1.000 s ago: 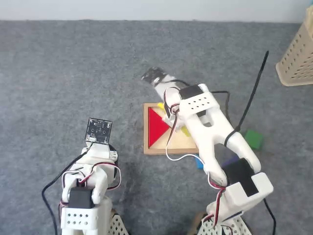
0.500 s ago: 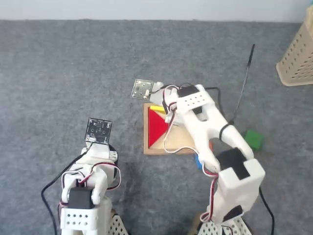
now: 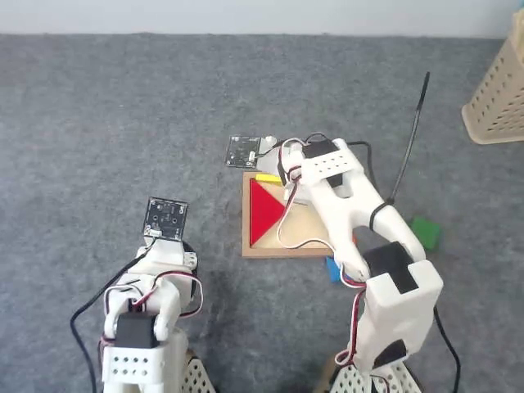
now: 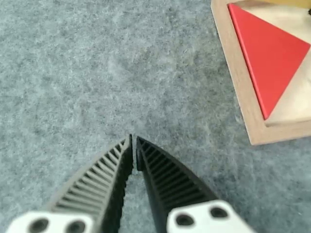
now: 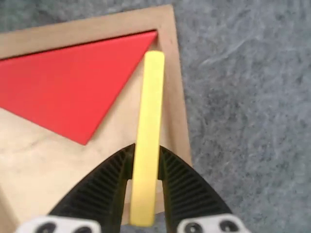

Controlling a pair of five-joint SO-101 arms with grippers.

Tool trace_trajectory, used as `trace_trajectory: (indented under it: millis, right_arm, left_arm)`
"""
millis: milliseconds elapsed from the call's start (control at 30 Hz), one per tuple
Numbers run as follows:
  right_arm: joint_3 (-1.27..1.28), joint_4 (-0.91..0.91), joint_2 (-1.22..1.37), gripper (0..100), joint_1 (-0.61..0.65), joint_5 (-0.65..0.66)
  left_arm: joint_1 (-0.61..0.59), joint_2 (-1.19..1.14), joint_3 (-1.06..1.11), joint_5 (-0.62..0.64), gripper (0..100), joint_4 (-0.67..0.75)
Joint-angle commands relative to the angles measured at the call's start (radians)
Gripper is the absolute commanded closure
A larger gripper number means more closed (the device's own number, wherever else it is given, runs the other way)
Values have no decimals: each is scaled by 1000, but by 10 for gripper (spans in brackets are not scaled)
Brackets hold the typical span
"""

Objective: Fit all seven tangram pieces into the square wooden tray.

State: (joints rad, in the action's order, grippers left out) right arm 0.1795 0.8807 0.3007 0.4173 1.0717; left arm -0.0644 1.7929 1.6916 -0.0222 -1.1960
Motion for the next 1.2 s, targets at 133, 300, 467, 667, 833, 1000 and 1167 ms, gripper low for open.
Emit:
trace_trajectory:
  millis: [133, 300, 467, 667, 833, 1000, 1167]
  right_arm:
    - [-57, -28, -22, 988, -28, 25]
    - [-40, -25, -22, 922, -31, 23]
    - [-28, -25, -27, 864, -28, 23]
    - [-34, 44, -33, 886, -15, 23]
    - [-28, 111, -64, 886, 5, 20]
    - [-28, 153, -153, 886, 7, -51]
    - [-28, 205, -196, 886, 10, -66]
  left_arm:
    - [-5, 3, -5, 9, 989, -5]
    - [-5, 3, -5, 9, 989, -5]
    - [-5, 3, -5, 9, 989, -5]
    - [-5, 3, -5, 9, 989, -5]
    - [-5, 3, -5, 9, 989, -5]
    - [-5, 3, -5, 9, 989, -5]
    - [-5, 3, -5, 9, 989, -5]
